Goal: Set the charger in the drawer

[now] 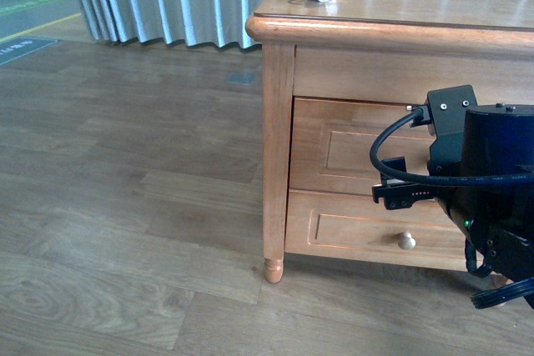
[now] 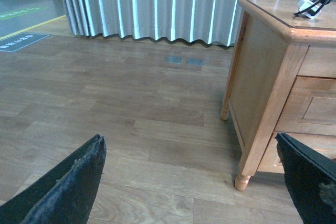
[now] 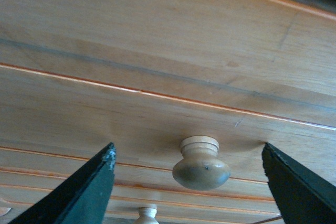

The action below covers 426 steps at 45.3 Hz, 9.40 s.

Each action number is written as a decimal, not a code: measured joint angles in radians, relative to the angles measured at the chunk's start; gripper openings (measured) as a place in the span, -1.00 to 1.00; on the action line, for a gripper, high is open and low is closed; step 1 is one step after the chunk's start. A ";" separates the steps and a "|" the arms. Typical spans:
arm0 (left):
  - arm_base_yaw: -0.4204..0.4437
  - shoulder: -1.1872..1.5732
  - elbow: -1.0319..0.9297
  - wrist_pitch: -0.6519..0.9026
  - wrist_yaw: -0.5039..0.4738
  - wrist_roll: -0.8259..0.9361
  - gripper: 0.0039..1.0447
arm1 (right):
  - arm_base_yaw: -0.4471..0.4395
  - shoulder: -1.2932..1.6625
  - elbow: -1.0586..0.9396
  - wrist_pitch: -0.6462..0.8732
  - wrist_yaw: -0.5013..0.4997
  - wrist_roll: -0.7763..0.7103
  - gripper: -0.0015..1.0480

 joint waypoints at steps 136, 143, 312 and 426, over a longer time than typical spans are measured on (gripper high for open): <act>0.000 0.000 0.000 0.000 0.000 0.000 0.89 | -0.396 -2.185 -0.844 -1.030 -0.507 0.179 0.39; 0.000 0.000 0.000 0.000 -0.001 0.000 0.89 | -0.258 -2.215 -0.856 -1.033 -0.356 0.151 -0.09; -0.716 1.876 1.161 0.526 -0.104 -0.230 -0.90 | -0.230 -2.222 -0.863 -1.033 -0.348 0.139 0.84; 0.000 0.287 0.061 0.218 -0.002 -0.006 -0.93 | -0.230 -2.222 -0.863 -1.033 -0.348 0.138 0.84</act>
